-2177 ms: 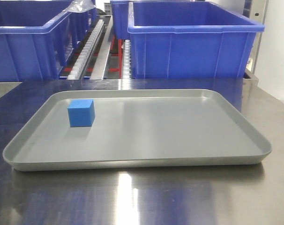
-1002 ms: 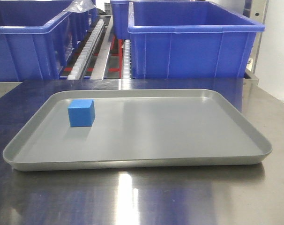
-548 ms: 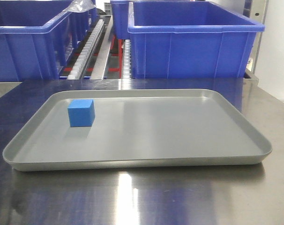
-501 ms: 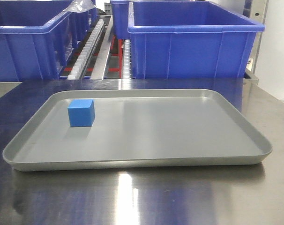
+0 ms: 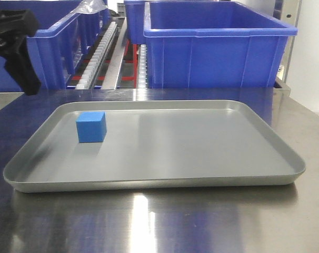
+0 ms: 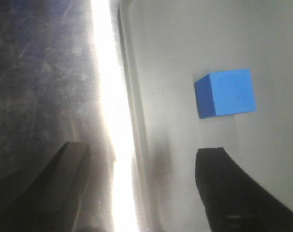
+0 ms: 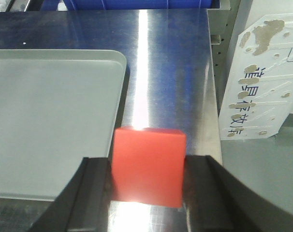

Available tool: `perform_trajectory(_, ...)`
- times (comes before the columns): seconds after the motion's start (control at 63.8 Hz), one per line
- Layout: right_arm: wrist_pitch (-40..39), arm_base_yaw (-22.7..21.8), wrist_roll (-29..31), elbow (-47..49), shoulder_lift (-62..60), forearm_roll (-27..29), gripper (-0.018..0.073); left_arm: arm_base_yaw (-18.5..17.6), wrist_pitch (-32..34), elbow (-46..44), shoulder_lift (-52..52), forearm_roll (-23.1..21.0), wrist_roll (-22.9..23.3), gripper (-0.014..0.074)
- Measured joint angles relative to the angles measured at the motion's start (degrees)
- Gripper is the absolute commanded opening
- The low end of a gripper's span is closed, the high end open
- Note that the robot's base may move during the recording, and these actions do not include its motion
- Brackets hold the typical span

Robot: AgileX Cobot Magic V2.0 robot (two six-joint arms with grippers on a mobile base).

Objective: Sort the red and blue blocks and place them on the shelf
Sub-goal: 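Move the open left gripper down over the blue cube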

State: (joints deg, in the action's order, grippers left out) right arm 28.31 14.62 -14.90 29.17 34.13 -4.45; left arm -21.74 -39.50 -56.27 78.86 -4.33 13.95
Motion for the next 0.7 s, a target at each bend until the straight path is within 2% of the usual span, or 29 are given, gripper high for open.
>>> perform_trajectory(0.188, 0.0, 0.0, 0.0, 0.0, 0.0, 0.0, 0.0050, -1.7, 2.5, -0.3, 0.8, -0.1, 0.9, 0.0514)
perform_trajectory(0.47, 0.0, 0.0, 0.0, 0.0, 0.0, 0.0, 0.0050, -2.1, 3.1, -3.0, 4.0, -0.6, 1.5, 0.0514)
perform_trajectory(0.705, 0.0, 0.0, 0.0, 0.0, 0.0, 0.0, 0.0050, -4.8, 3.2, -5.8, 7.1, -0.8, 2.5, 0.0514)
